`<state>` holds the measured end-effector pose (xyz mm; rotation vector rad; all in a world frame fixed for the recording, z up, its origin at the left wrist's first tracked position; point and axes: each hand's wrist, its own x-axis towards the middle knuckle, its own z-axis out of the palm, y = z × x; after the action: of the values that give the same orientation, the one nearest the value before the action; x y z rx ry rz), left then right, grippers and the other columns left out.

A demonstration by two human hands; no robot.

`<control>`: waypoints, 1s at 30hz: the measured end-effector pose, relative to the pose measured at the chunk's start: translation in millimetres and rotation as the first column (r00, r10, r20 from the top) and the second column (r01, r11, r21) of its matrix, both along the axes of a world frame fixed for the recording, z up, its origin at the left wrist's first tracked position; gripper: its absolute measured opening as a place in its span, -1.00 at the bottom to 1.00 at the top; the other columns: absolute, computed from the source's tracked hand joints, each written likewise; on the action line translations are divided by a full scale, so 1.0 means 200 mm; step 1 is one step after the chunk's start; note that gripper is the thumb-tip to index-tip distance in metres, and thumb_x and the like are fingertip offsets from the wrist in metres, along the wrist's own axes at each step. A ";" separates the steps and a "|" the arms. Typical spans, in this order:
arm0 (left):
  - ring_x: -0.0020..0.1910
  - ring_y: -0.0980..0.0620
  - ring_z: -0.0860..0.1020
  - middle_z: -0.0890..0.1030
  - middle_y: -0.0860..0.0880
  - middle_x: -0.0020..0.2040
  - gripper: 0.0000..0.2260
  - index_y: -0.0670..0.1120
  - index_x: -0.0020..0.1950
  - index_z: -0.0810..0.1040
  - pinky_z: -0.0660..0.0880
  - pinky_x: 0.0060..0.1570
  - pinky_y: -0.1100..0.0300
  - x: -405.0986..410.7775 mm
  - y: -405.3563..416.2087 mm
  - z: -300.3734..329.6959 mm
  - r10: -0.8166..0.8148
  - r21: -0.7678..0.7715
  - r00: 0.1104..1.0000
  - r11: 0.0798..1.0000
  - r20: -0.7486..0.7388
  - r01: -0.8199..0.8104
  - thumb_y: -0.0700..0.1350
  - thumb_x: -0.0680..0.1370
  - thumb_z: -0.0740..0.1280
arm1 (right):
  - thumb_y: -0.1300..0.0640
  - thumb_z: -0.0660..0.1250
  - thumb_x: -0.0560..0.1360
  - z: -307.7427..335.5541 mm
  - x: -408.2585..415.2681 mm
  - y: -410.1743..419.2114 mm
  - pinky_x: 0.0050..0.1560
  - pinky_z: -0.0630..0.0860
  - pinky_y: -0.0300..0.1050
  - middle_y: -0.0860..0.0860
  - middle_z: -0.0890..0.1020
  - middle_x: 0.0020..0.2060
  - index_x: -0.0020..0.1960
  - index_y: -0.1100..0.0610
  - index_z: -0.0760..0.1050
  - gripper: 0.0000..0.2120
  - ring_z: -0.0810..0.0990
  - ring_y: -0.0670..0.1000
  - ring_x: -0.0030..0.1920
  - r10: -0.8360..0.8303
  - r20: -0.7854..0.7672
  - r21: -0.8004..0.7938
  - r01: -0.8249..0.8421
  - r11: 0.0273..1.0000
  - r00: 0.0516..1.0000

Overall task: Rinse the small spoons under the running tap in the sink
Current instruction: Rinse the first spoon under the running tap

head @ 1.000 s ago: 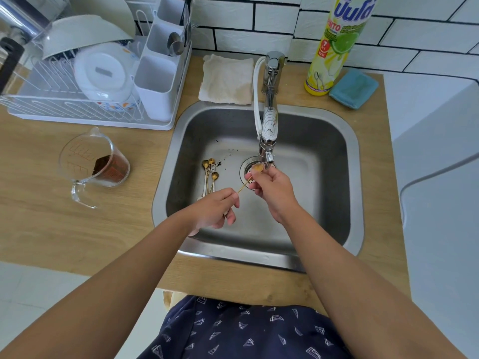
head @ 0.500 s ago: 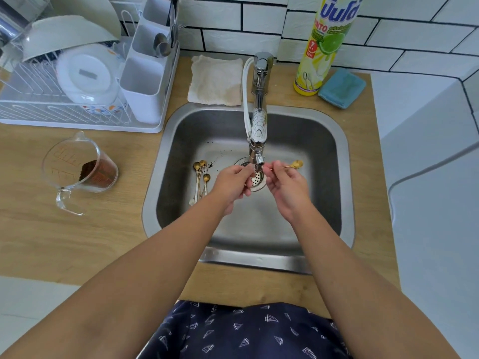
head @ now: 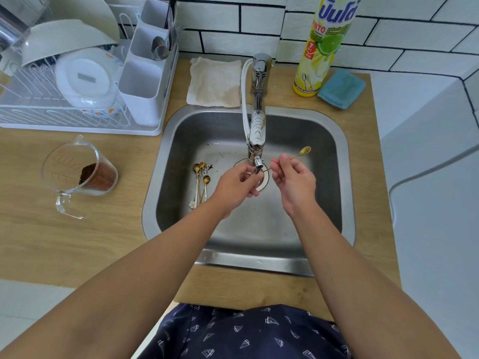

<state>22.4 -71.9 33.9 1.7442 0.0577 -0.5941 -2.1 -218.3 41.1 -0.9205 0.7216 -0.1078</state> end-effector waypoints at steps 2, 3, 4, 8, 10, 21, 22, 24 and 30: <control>-0.37 0.10 0.60 0.60 0.05 -0.28 -0.84 0.01 -0.07 0.57 0.52 -0.26 0.18 0.00 0.00 0.00 -0.038 0.074 0.999 0.997 0.028 0.036 0.00 0.66 0.27 | 0.23 0.40 0.62 0.00 0.01 0.01 -0.21 0.63 -0.29 0.01 0.74 -0.29 -0.03 0.21 0.58 -0.94 0.71 -0.13 -0.28 -0.013 -0.018 0.005 0.013 1.000 1.000; -0.39 0.08 0.57 0.57 0.05 -0.32 -0.75 -0.01 -0.11 0.56 0.48 -0.28 0.17 0.00 -0.01 0.00 -0.057 0.133 0.998 0.990 0.040 0.051 0.03 0.68 0.20 | 0.22 0.41 0.61 -0.01 0.01 0.02 -0.21 0.64 -0.30 0.02 0.74 -0.29 -0.03 0.21 0.58 -0.93 0.71 -0.13 -0.28 -0.016 -0.026 0.011 0.016 1.000 1.000; -0.40 0.06 0.52 0.54 0.06 -0.36 -0.69 -0.03 -0.16 0.55 0.44 -0.29 0.15 0.00 -0.02 0.00 -0.067 0.186 0.997 0.981 0.050 0.056 0.04 0.68 0.16 | 0.22 0.42 0.60 -0.01 0.01 0.03 -0.21 0.63 -0.30 0.02 0.74 -0.28 -0.03 0.21 0.58 -0.93 0.72 -0.13 -0.27 -0.015 -0.032 0.018 0.016 1.000 0.999; -0.49 0.04 0.36 0.45 0.11 -0.50 -0.63 -0.01 -0.35 0.50 0.32 -0.43 0.21 0.01 -0.06 0.01 0.108 0.109 0.991 0.989 -0.082 -0.099 0.05 0.65 0.25 | 0.24 0.43 0.60 -0.02 -0.01 0.04 -0.23 0.62 -0.31 0.04 0.72 -0.25 -0.03 0.21 0.57 -0.94 0.71 -0.14 -0.27 -0.011 -0.043 0.044 0.013 0.999 0.999; -0.52 0.03 0.45 0.50 0.06 -0.50 -0.67 -0.05 -0.29 0.55 0.35 -0.48 0.24 0.00 -0.05 0.00 0.067 0.035 0.993 0.997 -0.093 -0.064 0.05 0.63 0.32 | 0.24 0.42 0.60 -0.03 -0.01 0.03 -0.23 0.61 -0.32 0.03 0.72 -0.26 -0.06 0.21 0.57 -0.92 0.70 -0.15 -0.28 -0.020 -0.054 0.038 0.023 0.999 0.998; -0.50 0.08 0.33 0.39 0.10 -0.48 -0.66 -0.05 -0.26 0.42 0.29 -0.52 0.29 0.01 -0.01 0.01 0.145 0.046 0.969 0.989 -0.202 -0.139 0.06 0.66 0.19 | 0.26 0.38 0.62 -0.05 -0.02 0.07 -0.16 0.61 -0.32 -0.03 0.76 -0.26 0.00 0.21 0.59 -0.96 0.73 -0.14 -0.21 0.109 -0.026 0.076 -0.107 0.991 0.994; -0.45 0.07 0.32 0.39 0.11 -0.45 -0.66 -0.04 -0.25 0.41 0.31 -0.48 0.26 0.01 -0.01 0.01 0.154 0.069 0.969 0.987 -0.194 -0.143 0.09 0.66 0.18 | 0.26 0.38 0.62 -0.05 -0.02 0.08 -0.16 0.61 -0.32 -0.04 0.76 -0.27 0.00 0.20 0.59 -0.96 0.73 -0.15 -0.21 0.113 -0.026 0.066 -0.112 0.992 0.993; -0.31 0.06 0.39 0.45 0.08 -0.30 -0.73 0.00 -0.12 0.43 0.40 -0.29 0.16 0.00 -0.01 0.01 0.053 0.162 0.995 0.986 -0.082 -0.039 0.12 0.67 0.17 | 0.25 0.39 0.62 -0.05 -0.01 0.08 -0.18 0.61 -0.32 -0.04 0.76 -0.28 -0.03 0.19 0.59 -0.95 0.73 -0.14 -0.22 0.074 -0.034 0.051 -0.073 0.996 0.997; -0.21 0.07 0.49 0.60 -0.02 -0.12 -0.76 -0.06 0.06 0.49 0.36 -0.22 0.14 -0.02 -0.02 0.04 -0.132 0.344 0.971 0.937 0.199 0.057 -0.02 0.72 0.06 | 0.20 0.42 0.61 -0.04 -0.01 0.07 -0.23 0.61 -0.31 -0.01 0.76 -0.25 -0.05 0.17 0.59 -0.93 0.74 -0.14 -0.20 0.022 -0.069 0.013 -0.021 1.000 0.997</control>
<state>18.7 -75.0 41.8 2.1478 -0.0857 -0.4770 -4.5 -203.8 32.9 -0.9235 0.7759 -0.0529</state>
